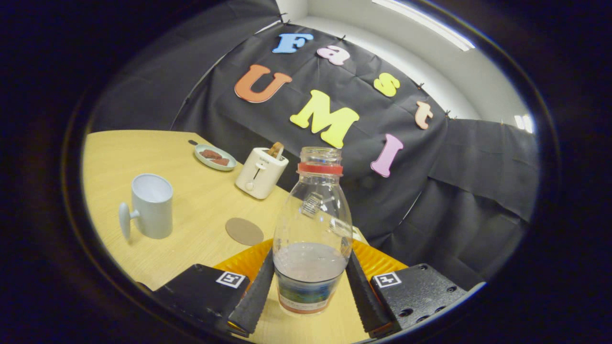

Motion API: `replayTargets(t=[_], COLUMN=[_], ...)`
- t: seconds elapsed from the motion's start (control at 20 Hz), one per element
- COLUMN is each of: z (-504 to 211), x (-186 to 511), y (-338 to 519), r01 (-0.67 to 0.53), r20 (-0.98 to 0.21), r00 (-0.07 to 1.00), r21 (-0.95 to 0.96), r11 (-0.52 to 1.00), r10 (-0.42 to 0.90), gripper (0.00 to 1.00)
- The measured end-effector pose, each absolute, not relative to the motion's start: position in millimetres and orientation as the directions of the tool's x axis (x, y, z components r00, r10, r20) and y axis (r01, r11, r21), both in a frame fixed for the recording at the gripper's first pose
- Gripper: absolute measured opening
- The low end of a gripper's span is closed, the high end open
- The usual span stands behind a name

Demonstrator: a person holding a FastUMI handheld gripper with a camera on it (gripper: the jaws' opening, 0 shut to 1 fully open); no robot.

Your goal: Take the bottle from table, then pour the juice into the cup, finally place the bottle on the coaster

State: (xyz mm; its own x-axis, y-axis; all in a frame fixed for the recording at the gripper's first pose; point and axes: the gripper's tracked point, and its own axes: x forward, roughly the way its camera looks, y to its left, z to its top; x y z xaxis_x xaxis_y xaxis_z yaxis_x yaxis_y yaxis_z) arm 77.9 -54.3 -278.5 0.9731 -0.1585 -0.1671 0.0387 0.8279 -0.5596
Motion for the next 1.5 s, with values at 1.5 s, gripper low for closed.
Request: replayTargets(t=[1.5], z=[-261.4], x=[99.5], y=[31.7], r01=[-0.018], r20=[-0.030], r00=[0.993], r21=[-0.994], r11=[0.110], r10=[-0.116], gripper=[0.82])
